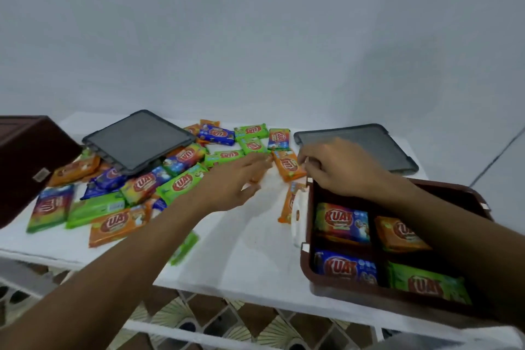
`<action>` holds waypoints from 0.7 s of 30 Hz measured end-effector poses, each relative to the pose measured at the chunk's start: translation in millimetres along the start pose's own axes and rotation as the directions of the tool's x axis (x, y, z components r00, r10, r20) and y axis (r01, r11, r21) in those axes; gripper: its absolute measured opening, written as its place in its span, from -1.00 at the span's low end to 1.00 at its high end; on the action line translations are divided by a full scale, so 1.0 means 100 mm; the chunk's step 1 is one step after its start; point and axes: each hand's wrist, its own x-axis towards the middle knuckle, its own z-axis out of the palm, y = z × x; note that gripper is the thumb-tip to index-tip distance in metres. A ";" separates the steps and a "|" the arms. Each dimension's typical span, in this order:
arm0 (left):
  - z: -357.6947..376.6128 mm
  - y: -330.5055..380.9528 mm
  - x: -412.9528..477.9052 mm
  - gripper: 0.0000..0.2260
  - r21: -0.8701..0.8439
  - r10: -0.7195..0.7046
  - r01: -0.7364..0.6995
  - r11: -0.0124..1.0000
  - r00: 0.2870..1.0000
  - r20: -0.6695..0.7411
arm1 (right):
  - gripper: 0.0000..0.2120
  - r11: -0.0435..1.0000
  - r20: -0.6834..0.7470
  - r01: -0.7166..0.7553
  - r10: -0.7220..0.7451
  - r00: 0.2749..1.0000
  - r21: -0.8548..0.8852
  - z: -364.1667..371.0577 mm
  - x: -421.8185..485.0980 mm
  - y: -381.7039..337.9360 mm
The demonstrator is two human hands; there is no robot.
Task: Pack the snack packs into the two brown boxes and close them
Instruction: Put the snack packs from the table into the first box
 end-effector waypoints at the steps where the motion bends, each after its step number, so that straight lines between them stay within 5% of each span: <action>1: -0.01 -0.19 -0.08 -0.55 0.058 -0.099 0.097 0.994 0.995 0.022 | -0.86 1.000 0.011 0.007 -0.007 1.000 0.001 0.05 0.14 -0.09; 4: -0.02 -0.77 -0.36 -0.44 0.248 -0.453 0.410 0.878 0.879 0.152 | -0.80 1.000 0.115 0.012 -0.012 0.993 0.002 0.28 0.60 -0.33; 6: 0.00 -1.05 -0.52 -0.32 0.245 -0.539 0.489 0.837 0.813 0.221 | -0.75 1.000 0.228 -0.005 0.009 0.974 -0.016 0.49 0.92 -0.48; 12: 0.03 -1.29 -0.57 -0.06 -0.094 -0.499 0.535 0.839 0.828 0.255 | -0.46 0.986 0.391 -0.047 0.108 0.914 -0.163 1.11 1.75 -0.68; 16: -0.06 -1.37 -0.64 -0.07 -0.181 -0.491 0.534 0.826 0.839 0.234 | -0.16 0.980 0.505 -0.156 0.196 0.841 -0.120 1.36 2.09 -0.71; 21: -0.18 -1.55 -0.74 -0.07 -0.318 -0.493 0.533 0.784 0.846 0.201 | -0.15 0.976 0.574 -0.169 0.217 0.790 -0.136 1.49 2.31 -0.69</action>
